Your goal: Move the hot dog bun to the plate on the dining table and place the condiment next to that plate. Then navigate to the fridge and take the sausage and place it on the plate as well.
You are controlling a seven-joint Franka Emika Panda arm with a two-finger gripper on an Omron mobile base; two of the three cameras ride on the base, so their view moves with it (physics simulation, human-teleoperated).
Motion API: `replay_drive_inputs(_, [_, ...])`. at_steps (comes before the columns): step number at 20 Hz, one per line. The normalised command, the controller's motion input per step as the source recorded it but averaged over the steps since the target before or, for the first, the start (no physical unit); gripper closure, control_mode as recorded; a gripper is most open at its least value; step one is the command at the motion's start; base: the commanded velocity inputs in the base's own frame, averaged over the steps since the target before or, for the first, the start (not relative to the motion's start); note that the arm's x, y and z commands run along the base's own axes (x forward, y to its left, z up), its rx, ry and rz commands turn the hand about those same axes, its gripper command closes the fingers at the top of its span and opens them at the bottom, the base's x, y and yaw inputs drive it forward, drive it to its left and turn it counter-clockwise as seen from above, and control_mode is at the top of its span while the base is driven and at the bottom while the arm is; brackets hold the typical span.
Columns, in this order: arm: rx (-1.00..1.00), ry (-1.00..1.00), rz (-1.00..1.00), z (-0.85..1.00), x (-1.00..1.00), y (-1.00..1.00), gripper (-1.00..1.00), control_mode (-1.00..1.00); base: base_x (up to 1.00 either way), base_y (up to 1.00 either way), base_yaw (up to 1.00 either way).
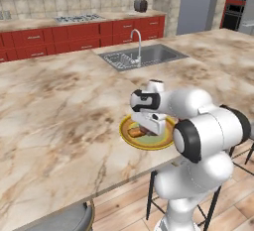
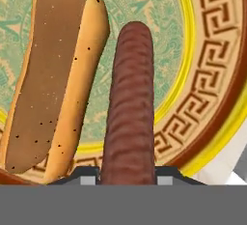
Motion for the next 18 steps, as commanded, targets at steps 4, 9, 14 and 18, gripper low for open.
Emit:
replay_drive_inputs(4, [0.00, 0.00, -0.08, -0.26, 0.28, 0.15, 1.00, -1.00, 0.00, 0.00, 0.00])
replay_drive_inputs(9, [0.00, 0.00, -0.04, -0.31, 0.05, 0.11, -1.00, -1.00, 0.00, 0.00, 0.00])
replay_drive_inputs(14, [0.01, 0.00, -0.03, -0.07, -0.04, -0.01, -1.00, -1.00, 0.00, 0.00, 0.00])
replay_drive_inputs(18, [0.08, 0.00, -0.10, 0.03, -0.30, -0.11, -1.00, -1.00, 0.00, 0.00, 0.00])
